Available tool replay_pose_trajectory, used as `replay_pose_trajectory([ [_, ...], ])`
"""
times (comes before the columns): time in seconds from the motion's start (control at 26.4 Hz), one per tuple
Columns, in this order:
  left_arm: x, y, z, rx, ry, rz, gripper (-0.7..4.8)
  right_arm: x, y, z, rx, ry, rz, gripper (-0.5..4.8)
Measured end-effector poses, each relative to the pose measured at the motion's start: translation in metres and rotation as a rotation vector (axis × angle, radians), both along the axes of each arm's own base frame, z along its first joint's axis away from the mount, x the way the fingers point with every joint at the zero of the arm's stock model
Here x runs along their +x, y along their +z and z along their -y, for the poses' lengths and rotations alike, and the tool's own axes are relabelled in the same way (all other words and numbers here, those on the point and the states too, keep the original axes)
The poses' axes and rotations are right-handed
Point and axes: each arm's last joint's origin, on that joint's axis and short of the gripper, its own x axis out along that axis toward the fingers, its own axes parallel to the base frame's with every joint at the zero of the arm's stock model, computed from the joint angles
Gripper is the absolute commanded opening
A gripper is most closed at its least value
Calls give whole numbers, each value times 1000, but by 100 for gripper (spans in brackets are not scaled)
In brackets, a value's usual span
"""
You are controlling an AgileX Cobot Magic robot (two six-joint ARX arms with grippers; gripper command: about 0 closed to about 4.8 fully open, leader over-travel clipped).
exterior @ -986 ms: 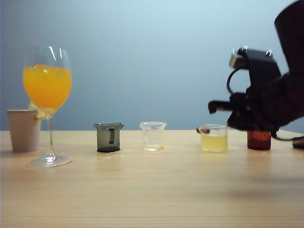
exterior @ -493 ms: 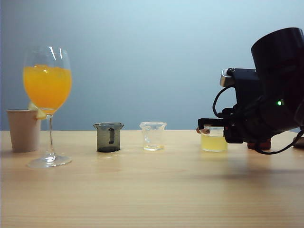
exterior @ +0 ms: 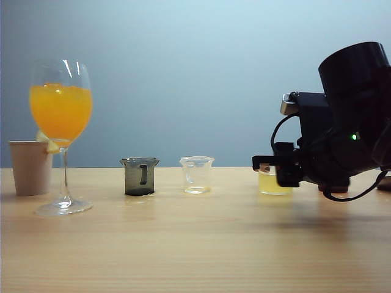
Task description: Pick up the third measuring cup from the left, pour the pineapple juice inside into the goblet, and finally put the measuring cup back in its original place.
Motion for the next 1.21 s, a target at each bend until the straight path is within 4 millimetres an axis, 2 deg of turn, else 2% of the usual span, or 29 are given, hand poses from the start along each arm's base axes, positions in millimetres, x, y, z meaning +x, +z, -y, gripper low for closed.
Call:
replay_pose_trajectory([
  [0.11, -2, -10, 0, 41, -20, -101, -5, 0, 0, 0, 0, 0, 0, 150],
  [0.15, -2, -15, 0, 60, -20, -142, -5, 0, 0, 0, -1, 0, -1, 173],
  [0.19, -3, -17, -1, 70, -21, -163, -5, 0, 0, 0, -1, 0, -1, 272],
  [0.27, -4, -19, -1, 81, -23, -187, -5, 4, -1, -2, -1, 0, 1, 407],
  [0.49, -4, -19, -1, 78, -38, -187, -5, 13, -2, -7, 2, 0, 5, 479],
  [0.76, -4, -19, 0, 78, -40, -189, -5, 25, -3, -13, -6, 2, 11, 479],
  [0.95, -5, -22, -1, 90, -40, -214, -5, 35, -16, -18, -25, 0, -20, 479],
  [1.21, -5, -24, -1, 100, -40, -236, -5, 53, -9, -10, -10, -58, 17, 479],
])
